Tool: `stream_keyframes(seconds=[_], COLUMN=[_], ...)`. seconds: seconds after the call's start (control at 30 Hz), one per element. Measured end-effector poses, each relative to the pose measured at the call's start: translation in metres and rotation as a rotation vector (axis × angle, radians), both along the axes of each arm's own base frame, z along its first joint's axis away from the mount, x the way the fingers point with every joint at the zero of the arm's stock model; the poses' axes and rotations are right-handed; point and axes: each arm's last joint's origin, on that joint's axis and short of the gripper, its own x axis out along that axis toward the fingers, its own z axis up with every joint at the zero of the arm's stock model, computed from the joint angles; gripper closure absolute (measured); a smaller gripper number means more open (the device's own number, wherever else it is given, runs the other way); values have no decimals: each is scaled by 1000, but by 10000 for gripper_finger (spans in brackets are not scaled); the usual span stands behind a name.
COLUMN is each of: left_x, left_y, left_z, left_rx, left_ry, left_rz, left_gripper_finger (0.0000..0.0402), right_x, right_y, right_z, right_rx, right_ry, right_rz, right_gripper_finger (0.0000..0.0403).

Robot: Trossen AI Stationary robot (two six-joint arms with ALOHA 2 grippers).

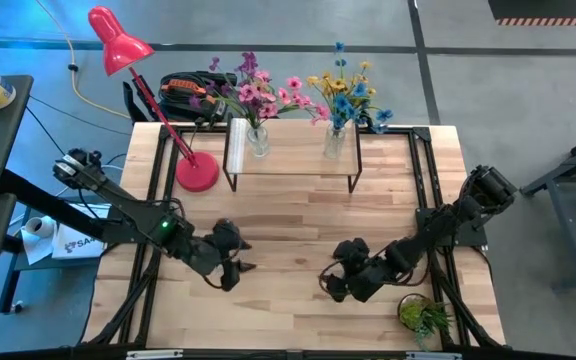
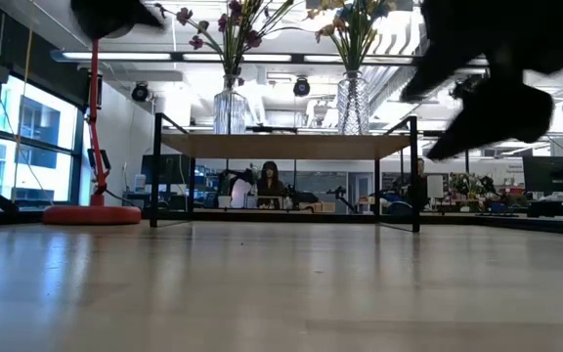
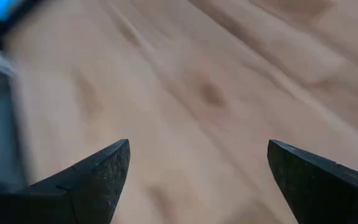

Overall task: Pick and place flowers into a vace then onto a shelf
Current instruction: Return to Home Position

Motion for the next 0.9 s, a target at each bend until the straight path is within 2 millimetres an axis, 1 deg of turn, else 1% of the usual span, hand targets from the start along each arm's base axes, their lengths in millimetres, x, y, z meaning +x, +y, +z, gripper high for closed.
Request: stream_keyframes(seconds=[0.07, 0.13, 0.17, 0.23, 0.3, 0.37, 0.43, 0.5, 0.57, 0.63, 0.83, 0.9], left_x=[5, 10, 12, 13, 12, 11, 11, 9, 6, 4, -2, -5], left_y=[-5, -10, -12, -16, -18, -18, -16, -12, -6, 1, 24, 27], left_z=[8, 18, 25, 39, 50, 55, 57, 59, 67, 73, 80, 83], left_rx=[32, 50, 60, 93, 138, 166, 185, 194, 204, 198, 232, 227], left_ry=[-77, -183, -245, -394, -510, -558, -572, -585, -641, -674, -652, -662], left_rz=[-130, -279, -356, -502, -600, -634, -639, -668, -719, -752, -706, -712], left_gripper_finger=[92, 92, 92, 92, 92, 92, 92, 92, 92, 92, 92, 92], right_x=[6, 13, 16, 21, 25, 28, 31, 33, 36, 38, 41, 42], right_y=[2, 6, 10, 17, 23, 25, 23, 19, 14, 10, 3, 2], right_z=[7, 17, 25, 40, 55, 68, 79, 87, 92, 95, 94, 95], right_rx=[70, 81, 91, 116, 149, 163, 154, 151, 150, 138, 82, 75], right_ry=[-71, -168, -226, -344, -482, -616, -730, -815, -874, -909, -911, -912], right_rz=[0, 73, 139, 328, 513, 630, 689, 752, 798, 812, 756, 746], right_gripper_finger=[34, 34, 34, 34, 34, 34, 34, 34, 34, 34, 34, 34])
